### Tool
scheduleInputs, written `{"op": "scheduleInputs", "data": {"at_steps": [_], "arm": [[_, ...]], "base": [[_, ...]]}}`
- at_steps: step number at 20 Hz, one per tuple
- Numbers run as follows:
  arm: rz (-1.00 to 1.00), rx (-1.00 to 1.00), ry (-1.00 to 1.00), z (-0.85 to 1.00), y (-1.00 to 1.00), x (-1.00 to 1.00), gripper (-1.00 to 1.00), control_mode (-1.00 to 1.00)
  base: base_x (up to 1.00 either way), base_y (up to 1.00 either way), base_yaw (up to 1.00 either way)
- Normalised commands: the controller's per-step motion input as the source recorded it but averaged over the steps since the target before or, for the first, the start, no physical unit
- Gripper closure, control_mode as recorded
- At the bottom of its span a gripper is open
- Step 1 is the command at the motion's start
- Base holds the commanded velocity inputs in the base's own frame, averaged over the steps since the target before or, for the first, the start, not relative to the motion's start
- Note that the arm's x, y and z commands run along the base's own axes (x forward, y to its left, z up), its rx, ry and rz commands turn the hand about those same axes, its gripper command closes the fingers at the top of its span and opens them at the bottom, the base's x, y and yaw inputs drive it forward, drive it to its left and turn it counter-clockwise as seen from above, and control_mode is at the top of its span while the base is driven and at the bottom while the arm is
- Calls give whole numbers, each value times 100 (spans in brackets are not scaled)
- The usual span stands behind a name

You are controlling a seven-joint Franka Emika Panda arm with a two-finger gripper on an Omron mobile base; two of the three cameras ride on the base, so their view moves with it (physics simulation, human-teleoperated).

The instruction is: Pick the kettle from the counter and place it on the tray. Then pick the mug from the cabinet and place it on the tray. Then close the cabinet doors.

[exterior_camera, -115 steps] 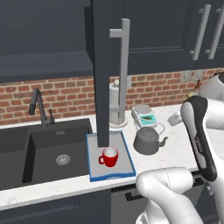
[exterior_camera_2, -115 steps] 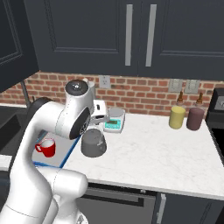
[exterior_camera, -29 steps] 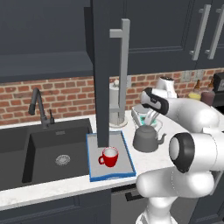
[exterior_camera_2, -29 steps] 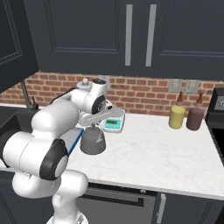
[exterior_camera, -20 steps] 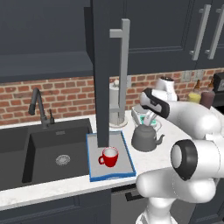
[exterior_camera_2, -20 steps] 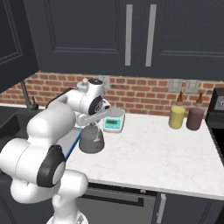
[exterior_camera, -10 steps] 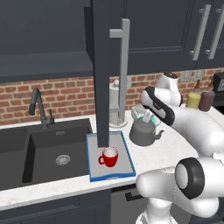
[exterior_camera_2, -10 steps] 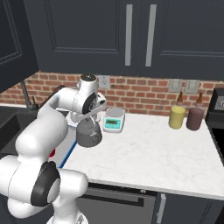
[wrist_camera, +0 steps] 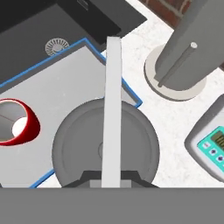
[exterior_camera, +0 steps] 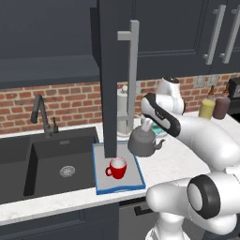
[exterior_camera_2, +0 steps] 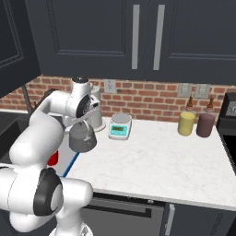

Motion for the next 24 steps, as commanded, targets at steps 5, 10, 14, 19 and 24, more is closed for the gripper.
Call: {"op": "scheduleInputs", "data": {"at_steps": [5, 10, 14, 19, 24], "arm": [[5, 2, 1, 0, 52, 0, 100, -100], [5, 1, 1, 0, 47, 0, 100, -100], [4, 0, 0, 0, 43, 1, 100, -100], [2, 0, 0, 0, 25, 8, 100, -100], [1, 0, 0, 0, 16, 5, 100, -100]], "base": [[0, 0, 0], [0, 0, 0], [0, 0, 0], [0, 0, 0], [0, 0, 0]]}}
